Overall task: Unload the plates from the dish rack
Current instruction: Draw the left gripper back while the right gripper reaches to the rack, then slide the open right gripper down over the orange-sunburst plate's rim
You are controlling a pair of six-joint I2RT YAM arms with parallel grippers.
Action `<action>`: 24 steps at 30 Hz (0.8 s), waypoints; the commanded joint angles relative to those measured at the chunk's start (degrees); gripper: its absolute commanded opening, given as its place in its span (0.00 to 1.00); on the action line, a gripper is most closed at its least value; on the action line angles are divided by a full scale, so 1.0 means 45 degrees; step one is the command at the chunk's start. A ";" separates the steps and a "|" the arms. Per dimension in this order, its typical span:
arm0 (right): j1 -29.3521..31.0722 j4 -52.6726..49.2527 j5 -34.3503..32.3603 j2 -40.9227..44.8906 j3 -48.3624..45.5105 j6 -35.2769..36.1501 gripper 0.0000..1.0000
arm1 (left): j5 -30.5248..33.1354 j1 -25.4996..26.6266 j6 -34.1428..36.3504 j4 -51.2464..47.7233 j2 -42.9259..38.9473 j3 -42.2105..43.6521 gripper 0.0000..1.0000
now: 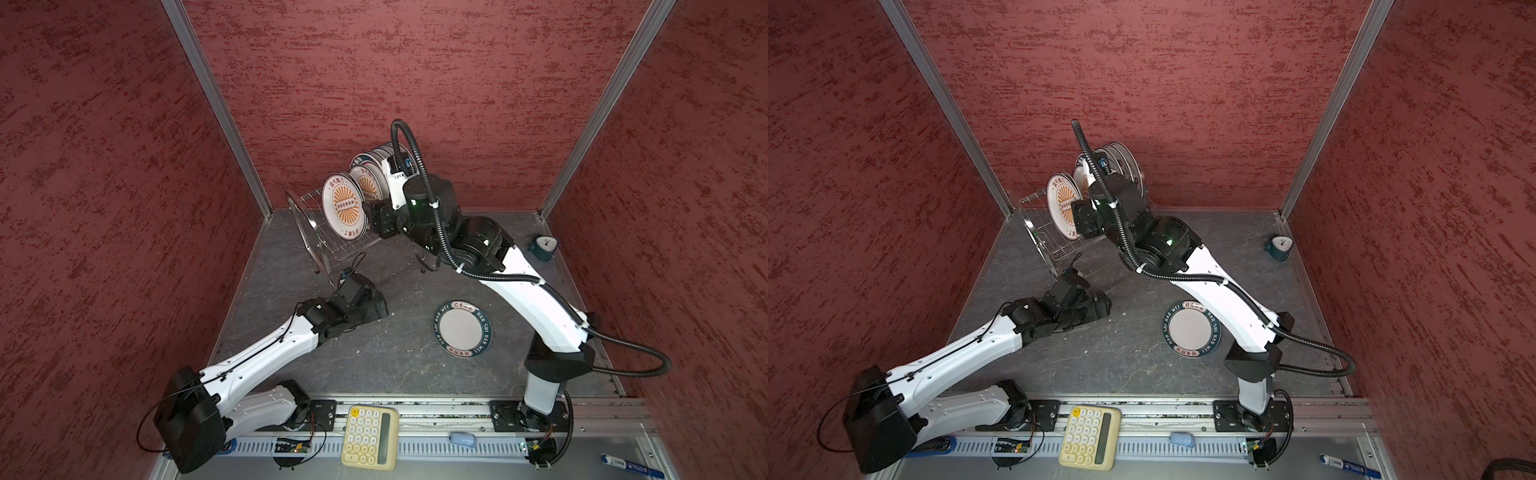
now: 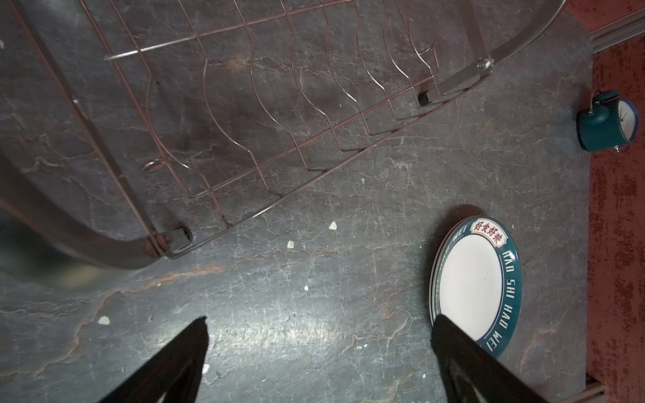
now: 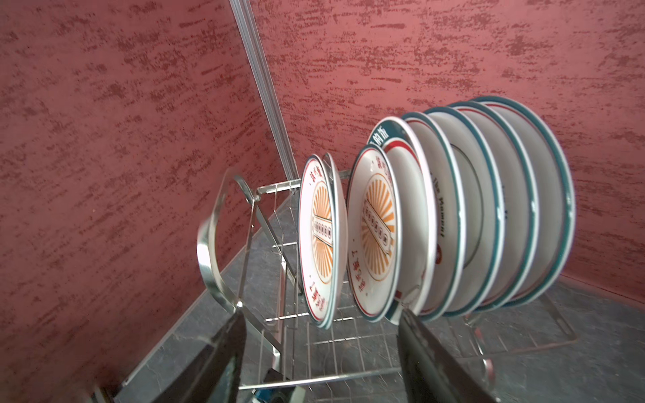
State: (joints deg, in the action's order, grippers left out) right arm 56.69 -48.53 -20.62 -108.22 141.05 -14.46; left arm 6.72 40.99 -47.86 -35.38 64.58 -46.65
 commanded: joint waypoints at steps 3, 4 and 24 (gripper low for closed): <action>0.0130 -0.0854 -0.1203 -0.1275 0.1909 -0.0448 0.66 | -0.0318 -0.0164 0.0012 -0.0020 -0.0102 0.0100 0.99; 0.0137 -0.0795 -0.1292 -0.1419 0.2000 -0.0476 0.65 | -0.0322 -0.0184 0.0032 -0.0048 -0.0143 0.0131 0.99; -0.0189 0.0001 -0.2872 -0.2455 0.1950 -0.0468 0.57 | -0.0749 -0.0847 0.0245 -0.0071 -0.1108 0.0724 0.99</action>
State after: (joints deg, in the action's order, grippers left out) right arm 56.62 -49.56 -32.03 -118.56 148.46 -16.25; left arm 3.75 37.76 -47.70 -35.62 60.69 -44.01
